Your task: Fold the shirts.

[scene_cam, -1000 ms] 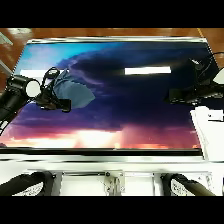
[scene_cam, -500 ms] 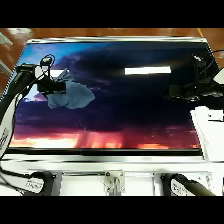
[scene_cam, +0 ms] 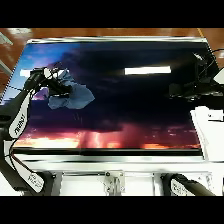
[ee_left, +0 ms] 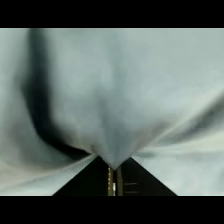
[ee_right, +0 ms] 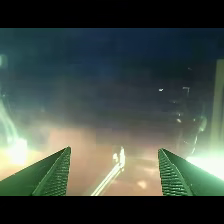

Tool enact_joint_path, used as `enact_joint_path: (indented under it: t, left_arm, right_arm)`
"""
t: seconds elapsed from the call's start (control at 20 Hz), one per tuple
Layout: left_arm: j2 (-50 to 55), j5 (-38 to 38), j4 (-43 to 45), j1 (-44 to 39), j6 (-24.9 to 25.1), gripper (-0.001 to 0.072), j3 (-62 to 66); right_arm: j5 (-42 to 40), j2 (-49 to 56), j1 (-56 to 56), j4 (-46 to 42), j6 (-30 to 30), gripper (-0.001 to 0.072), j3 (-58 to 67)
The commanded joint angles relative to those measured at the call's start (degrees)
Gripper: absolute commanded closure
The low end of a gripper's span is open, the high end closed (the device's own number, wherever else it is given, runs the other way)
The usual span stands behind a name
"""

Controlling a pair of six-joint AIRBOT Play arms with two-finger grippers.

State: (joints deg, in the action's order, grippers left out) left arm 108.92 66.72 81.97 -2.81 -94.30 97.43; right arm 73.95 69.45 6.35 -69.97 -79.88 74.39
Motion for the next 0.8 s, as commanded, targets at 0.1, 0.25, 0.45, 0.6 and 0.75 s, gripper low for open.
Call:
enact_joint_path:
  t: [0.1, 0.25, 0.45, 0.6, 0.75]
  left_arm:
    - [-12.0, 2.1, -0.7, -3.0, 3.8, 0.0668, 0.9]
    - [-26.5, 6.2, -0.6, -9.1, 6.6, 0.0668, 0.8]
    - [-39.9, 7.2, -0.6, -20.5, 1.7, 0.0668, 0.5]
    - [-41.7, 7.9, -0.6, -31.0, -3.2, 0.0668, -1.8]
    - [-39.3, 3.4, -0.6, -41.7, -6.1, 0.0668, -8.1]
  right_arm:
    - [-1.6, 0.0, 0.0, -1.1, 4.3, 0.0046, 0.0]
    - [1.6, 0.0, 0.0, -1.1, 4.7, 0.0046, 1.5]
    - [14.4, -0.8, 0.0, 0.9, 5.2, 0.0046, 5.6]
    - [24.1, -3.6, 0.0, -0.3, 5.2, 0.0047, 6.5]
    - [30.1, -6.8, 0.0, -5.8, 5.1, 0.0047, 6.5]
